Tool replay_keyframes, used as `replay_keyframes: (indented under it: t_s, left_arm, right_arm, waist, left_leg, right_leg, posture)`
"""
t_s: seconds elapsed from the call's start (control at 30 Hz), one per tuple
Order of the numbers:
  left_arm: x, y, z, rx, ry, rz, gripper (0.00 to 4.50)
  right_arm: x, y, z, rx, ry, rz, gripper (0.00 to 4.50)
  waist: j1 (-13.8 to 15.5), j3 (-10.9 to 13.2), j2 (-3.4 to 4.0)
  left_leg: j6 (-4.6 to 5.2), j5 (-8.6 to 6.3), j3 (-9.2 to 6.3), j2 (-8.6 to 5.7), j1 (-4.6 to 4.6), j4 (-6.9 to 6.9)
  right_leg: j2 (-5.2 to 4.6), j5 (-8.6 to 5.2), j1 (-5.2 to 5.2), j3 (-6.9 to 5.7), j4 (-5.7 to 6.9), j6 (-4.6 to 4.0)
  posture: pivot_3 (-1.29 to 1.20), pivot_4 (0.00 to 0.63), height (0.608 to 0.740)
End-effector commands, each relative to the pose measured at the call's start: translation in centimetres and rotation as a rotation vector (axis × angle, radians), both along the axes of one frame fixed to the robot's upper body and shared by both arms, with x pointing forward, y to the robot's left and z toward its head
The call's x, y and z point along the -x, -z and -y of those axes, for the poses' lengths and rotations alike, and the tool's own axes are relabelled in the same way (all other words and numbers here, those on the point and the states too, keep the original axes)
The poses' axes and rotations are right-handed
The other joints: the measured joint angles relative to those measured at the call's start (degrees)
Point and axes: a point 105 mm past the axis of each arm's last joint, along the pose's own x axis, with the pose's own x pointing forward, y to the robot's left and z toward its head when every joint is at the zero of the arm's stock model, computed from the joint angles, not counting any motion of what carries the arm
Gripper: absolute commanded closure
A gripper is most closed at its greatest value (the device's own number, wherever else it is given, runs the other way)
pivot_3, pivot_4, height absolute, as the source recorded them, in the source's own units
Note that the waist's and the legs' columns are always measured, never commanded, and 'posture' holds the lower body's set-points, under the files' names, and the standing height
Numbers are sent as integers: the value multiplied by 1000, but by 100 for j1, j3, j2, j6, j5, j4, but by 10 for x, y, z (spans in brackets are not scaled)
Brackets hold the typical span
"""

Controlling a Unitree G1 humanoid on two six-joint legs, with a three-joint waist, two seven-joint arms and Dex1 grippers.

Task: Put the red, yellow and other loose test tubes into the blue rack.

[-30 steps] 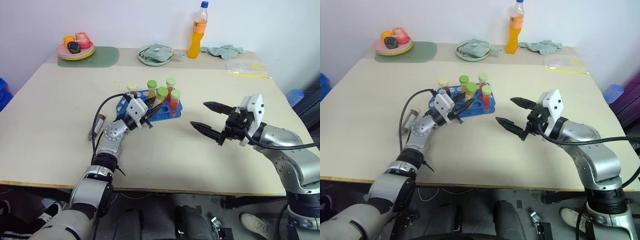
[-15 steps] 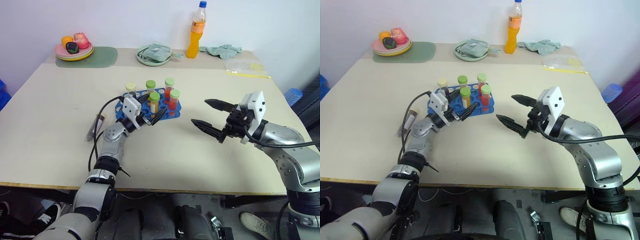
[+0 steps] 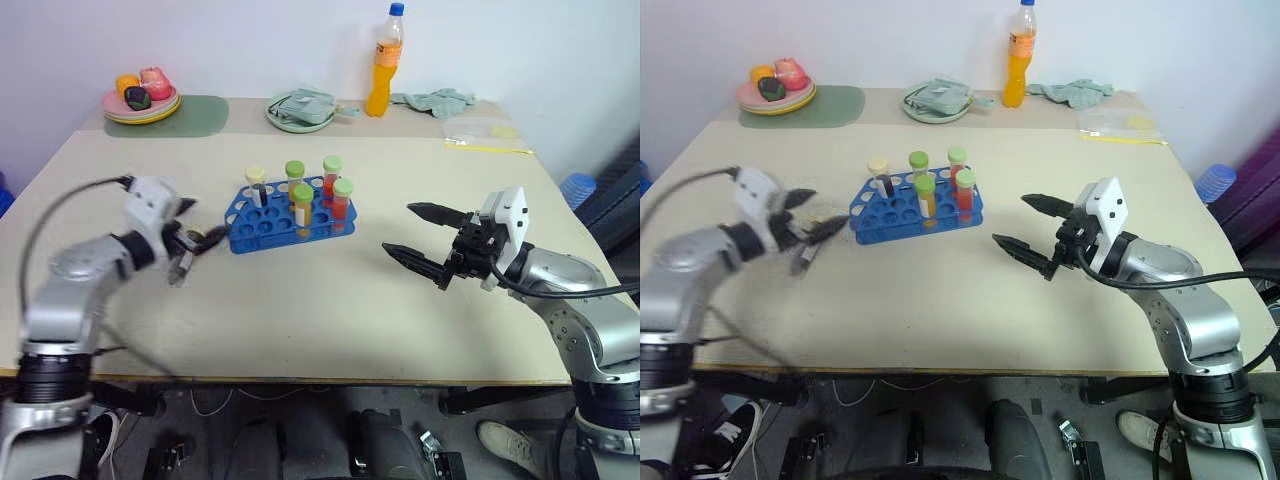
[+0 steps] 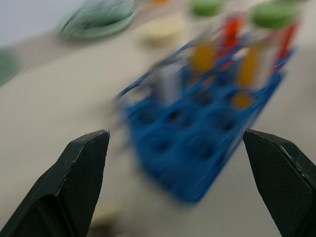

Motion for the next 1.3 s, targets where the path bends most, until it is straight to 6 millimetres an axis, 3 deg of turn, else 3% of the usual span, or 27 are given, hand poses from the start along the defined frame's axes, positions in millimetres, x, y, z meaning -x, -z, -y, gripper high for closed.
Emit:
replay_keyframes:
  t_s: [0.03, 0.1, 0.17, 0.23, 0.4, 0.5, 0.8, 0.97, 1.1, 1.23, 1.27, 1.3]
  left_arm:
    - [7, 6, -31, 56, -102, -221, 86]
    - [16, 17, -37, 79, -127, -408, 86]
    - [14, 12, -33, 136, -145, -510, 86]
    - [7, 7, -32, 107, -145, -552, 86]
    - [-1, 25, -45, 32, -136, -709, 86]
    - [-10, 33, -46, -30, -116, -753, 86]
    - [-40, 41, -19, -47, -80, -795, 86]
    - [-38, 53, -17, -22, -108, -853, 86]
    - [-26, 62, -20, -43, -111, -949, 1280]
    - [-34, 58, -22, 9, -157, -887, 3345]
    - [-35, 57, -22, 22, -167, -873, 3678]
    - [-38, 56, -23, 29, -182, -849, 3721]
  right_arm:
    - [-3, -12, -9, -11, -33, 59, 0]
    - [-3, -14, -13, -12, -44, 62, 0]
    - [-3, -16, -16, -10, -51, 65, 0]
    - [-3, -16, -18, -6, -57, 66, 0]
    - [-3, -18, -19, -10, -53, 73, 0]
    - [-2, -15, -18, -7, -49, 71, 0]
    - [-5, -13, -15, -3, -40, 67, 0]
    - [-4, -11, -12, 1, -27, 62, 0]
    - [-1, -7, -12, 4, -35, 50, 0]
    - [-2, -7, -14, 1, -36, 48, 0]
    - [-3, -7, -14, 0, -36, 49, 0]
    - [-3, -7, -14, 0, -36, 48, 0]
  waist:
    - [-8, 0, 2]
    - [-14, 2, 5]
    - [18, 5, 0]
    - [73, 4, -9]
    - [95, 2, -5]
    - [99, 2, -4]
    - [113, 1, -12]
    - [71, 1, -12]
    - [37, 0, -13]
    - [1, 0, -12]
    - [0, 0, -12]
    - [0, 0, -12]
  left_leg:
    - [0, 0, 1, 0, 0, 0]
    - [0, 0, 2, -1, 2, -5]
    - [0, 0, 3, 0, 0, -8]
    - [-3, 2, -4, -1, -8, -4]
    - [-4, 2, 3, -4, -8, -3]
    - [-3, 2, 3, -3, -7, -3]
    - [0, 0, 4, -7, -21, 3]
    - [2, -1, 3, -4, -17, 1]
    - [2, -1, 2, -4, -15, 2]
    - [2, -1, 1, -4, -15, 2]
    - [2, -1, 0, -4, -15, 2]
    - [2, -1, 0, -4, -13, 2]
  right_leg:
    - [0, 0, 0, 0, -1, 0]
    - [1, 0, -3, 0, 1, 0]
    - [2, 0, -6, 0, 3, 1]
    - [4, -1, -8, -5, 4, 0]
    - [4, -10, -10, -1, 1, -17]
    - [7, -10, -13, -1, 4, -18]
    - [2, -10, -13, 1, -12, -17]
    - [5, -1, -15, 1, -7, -1]
    - [5, -1, -14, 1, 1, -1]
    - [4, 0, -14, 1, 1, -1]
    - [4, 0, -14, 1, 2, 0]
    - [3, 0, -14, 1, 7, 0]
  posture:
    - [0, 150, 740]
    - [0, 150, 740]
    - [0, 150, 740]
    - [0, 150, 740]
    - [0, 150, 740]
    - [0, 150, 740]
    - [0, 150, 740]
    - [0, 150, 740]
    - [0, 150, 740]
    - [0, 150, 740]
    - [0, 150, 740]
    - [0, 150, 740]
